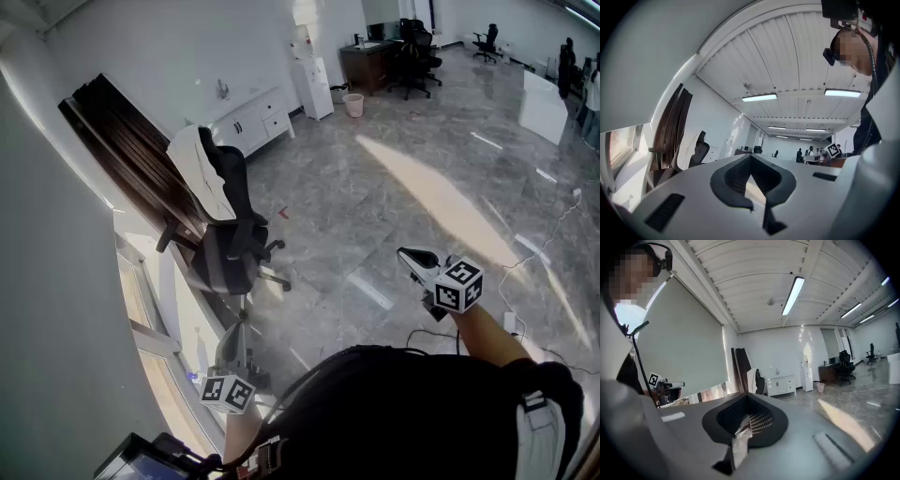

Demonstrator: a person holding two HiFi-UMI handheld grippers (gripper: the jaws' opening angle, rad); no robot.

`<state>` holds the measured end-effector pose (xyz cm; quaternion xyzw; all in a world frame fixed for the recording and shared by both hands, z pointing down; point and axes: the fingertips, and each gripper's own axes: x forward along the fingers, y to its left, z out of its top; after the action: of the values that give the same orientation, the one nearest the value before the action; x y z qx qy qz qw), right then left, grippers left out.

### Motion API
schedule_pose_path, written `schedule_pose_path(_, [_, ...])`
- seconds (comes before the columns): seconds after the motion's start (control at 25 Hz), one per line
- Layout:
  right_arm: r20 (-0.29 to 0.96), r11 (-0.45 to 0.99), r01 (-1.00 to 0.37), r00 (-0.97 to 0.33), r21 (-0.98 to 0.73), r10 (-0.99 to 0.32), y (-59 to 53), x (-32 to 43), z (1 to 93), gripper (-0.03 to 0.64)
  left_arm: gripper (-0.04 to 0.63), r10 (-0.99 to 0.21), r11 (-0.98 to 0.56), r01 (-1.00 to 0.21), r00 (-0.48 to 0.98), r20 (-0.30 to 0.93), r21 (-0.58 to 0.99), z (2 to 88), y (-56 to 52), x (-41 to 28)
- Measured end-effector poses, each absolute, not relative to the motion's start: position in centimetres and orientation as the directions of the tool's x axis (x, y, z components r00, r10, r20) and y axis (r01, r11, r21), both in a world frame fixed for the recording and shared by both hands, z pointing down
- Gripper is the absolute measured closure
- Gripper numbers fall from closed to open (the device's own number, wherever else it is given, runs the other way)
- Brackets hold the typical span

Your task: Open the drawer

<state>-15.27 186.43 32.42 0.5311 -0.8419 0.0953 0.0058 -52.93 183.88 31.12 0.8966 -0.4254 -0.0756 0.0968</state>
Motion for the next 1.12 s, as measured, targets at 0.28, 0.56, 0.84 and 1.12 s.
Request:
schedule_pose_path(0.28, [0.11, 0.432, -0.889, -0.449, -0.153, -0.887, 185.5, -15.8, 32.3, 0.624, 0.604, -0.779, -0.617, -0.751, 0.624, -0.053, 0.236, 31.0, 183.3, -53.0])
schedule_pose_path(0.56, [0.11, 0.444, -0.883, -0.462, -0.152, -0.88, 184.9, -16.1, 32.3, 0.624, 0.604, -0.785, -0.61, -0.757, 0.616, -0.055, 0.233, 31.0, 183.1, -53.1])
schedule_pose_path(0.84, [0.086, 0.445, -0.874, -0.467, -0.194, -0.88, 184.2, -16.2, 32.3, 0.623, 0.604, -0.787, -0.609, -0.756, 0.615, -0.058, 0.24, 31.3, 182.7, -53.3])
schedule_pose_path(1.12, [0.073, 0.449, -0.88, -0.463, -0.155, -0.883, 183.9, -16.6, 31.7, 0.623, 0.604, -0.787, -0.609, -0.758, 0.615, -0.054, 0.233, 31.1, 182.3, -53.5])
